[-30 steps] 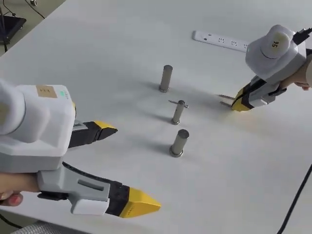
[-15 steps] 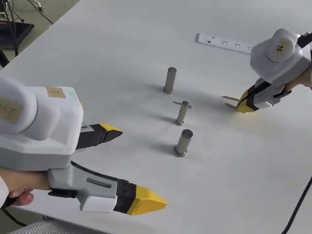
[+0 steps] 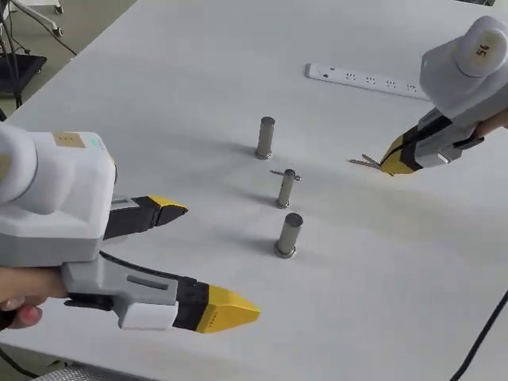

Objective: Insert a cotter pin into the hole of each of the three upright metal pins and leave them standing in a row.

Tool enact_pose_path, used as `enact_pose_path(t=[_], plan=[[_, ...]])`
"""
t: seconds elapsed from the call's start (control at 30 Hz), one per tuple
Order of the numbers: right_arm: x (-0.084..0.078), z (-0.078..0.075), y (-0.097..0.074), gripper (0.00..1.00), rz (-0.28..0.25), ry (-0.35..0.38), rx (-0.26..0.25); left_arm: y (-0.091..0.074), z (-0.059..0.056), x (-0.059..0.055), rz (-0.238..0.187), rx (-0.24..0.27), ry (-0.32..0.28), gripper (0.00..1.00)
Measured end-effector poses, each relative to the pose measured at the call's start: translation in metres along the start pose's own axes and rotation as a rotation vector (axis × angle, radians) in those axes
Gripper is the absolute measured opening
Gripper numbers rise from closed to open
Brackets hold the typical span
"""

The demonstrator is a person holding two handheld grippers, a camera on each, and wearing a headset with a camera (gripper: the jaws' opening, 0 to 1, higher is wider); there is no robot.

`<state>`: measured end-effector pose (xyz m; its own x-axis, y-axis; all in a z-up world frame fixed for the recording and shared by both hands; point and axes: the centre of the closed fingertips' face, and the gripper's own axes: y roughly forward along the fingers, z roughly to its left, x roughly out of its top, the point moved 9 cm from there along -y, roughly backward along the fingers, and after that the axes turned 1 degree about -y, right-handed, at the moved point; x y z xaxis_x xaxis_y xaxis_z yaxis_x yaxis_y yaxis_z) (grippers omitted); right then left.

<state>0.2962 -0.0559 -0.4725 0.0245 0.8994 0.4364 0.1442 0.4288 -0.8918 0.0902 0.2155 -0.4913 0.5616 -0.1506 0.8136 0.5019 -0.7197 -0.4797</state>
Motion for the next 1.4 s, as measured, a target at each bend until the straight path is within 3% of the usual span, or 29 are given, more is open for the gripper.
enact_pose_path(t=[0.07, 0.3, 0.5, 0.7, 0.83, 1.07, 1.33, 1.4], plan=[[0.001, 0.004, -0.006, 0.00, -0.040, 0.016, -0.002, -0.001, 0.001, 0.001, -0.008, 0.005, -0.001, 0.96], [0.011, 0.032, -0.029, 0.00, -0.108, -0.025, -0.028, 0.000, 0.004, 0.004, -0.015, 0.012, -0.008, 0.94], [0.019, 0.050, -0.037, 0.00, -0.172, -0.044, -0.040, 0.005, 0.004, 0.011, -0.032, 0.001, -0.012, 0.89], [0.033, 0.079, -0.041, 0.00, -0.235, -0.072, -0.034, 0.012, 0.002, 0.018, -0.051, -0.020, -0.015, 0.87], [0.041, 0.088, -0.039, 0.00, -0.266, -0.086, -0.043, 0.019, -0.003, 0.024, -0.062, -0.061, -0.099, 0.74], [0.050, 0.099, -0.037, 0.00, -0.323, -0.104, -0.099, 0.029, -0.008, 0.034, -0.074, -0.091, -0.128, 0.64], [0.053, 0.115, -0.030, 0.00, -0.349, -0.181, -0.136, 0.038, -0.012, 0.049, -0.128, -0.138, -0.227, 0.49], [0.054, 0.117, -0.028, 0.00, -0.332, -0.219, -0.153, 0.039, -0.013, 0.051, -0.137, -0.147, -0.246, 0.46]])
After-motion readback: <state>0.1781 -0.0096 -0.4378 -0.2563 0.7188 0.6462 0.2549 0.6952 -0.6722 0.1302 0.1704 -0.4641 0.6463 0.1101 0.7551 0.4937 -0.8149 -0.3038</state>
